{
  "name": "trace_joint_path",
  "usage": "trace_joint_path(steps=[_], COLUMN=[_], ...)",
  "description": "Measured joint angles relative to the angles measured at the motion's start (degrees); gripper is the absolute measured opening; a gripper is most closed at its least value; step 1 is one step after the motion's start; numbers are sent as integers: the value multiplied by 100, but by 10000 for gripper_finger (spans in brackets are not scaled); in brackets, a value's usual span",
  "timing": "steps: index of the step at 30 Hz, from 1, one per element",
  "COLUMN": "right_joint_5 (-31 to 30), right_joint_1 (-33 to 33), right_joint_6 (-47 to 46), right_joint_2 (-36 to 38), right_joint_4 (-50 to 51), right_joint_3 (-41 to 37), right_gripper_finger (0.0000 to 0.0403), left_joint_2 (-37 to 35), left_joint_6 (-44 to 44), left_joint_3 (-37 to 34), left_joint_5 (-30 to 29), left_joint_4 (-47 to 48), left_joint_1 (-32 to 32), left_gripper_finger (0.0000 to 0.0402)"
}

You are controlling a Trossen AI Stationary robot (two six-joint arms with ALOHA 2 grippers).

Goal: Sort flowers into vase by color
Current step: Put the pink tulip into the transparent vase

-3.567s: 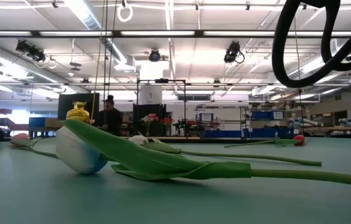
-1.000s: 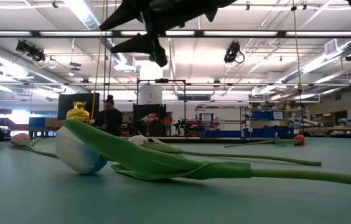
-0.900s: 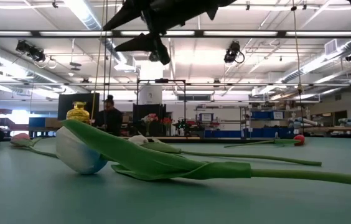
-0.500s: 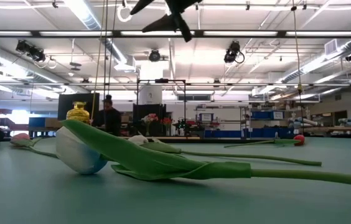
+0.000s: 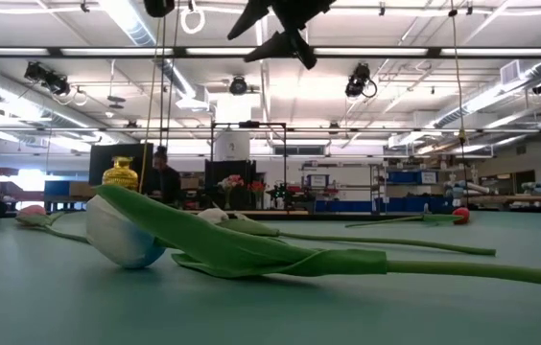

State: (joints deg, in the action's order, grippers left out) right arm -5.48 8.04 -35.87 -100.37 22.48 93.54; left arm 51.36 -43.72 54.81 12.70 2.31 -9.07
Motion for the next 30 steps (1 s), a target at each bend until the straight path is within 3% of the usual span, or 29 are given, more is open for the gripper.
trace_joint_path(steps=[6, 10, 13, 17, 23, 26, 30], right_joint_5=[774, 926, 1029, 1116, 1391, 1574, 1651], right_joint_1=[140, 272, 400, 576, 860, 1006, 1170], right_joint_6=[163, 271, 326, 529, 821, 1010, 1224], right_joint_2=[4, 2, 2, 0, -2, -2, -2], right_joint_4=[52, 66, 101, 274, 571, 632, 799], right_joint_3=[0, 0, 0, 0, 0, 0, 0], right_gripper_finger=[214, 214, 214, 214, 214, 214, 214], left_joint_2=[2, 75, 83, 123, 227, 317, 609], left_joint_6=[-132, -145, -587, -1649, -4337, -5330, -6313], left_joint_3=[0, 4, 7, 4, -2, -5, -4], left_joint_5=[-21, -117, -381, -1205, -2371, -2468, -2617], left_joint_4=[-305, -720, -475, 1536, 5214, 6185, 6708], left_joint_1=[69, 69, 56, 248, 888, 1205, 1545], left_gripper_finger=[215, 215, 215, 209, 190, 186, 185])
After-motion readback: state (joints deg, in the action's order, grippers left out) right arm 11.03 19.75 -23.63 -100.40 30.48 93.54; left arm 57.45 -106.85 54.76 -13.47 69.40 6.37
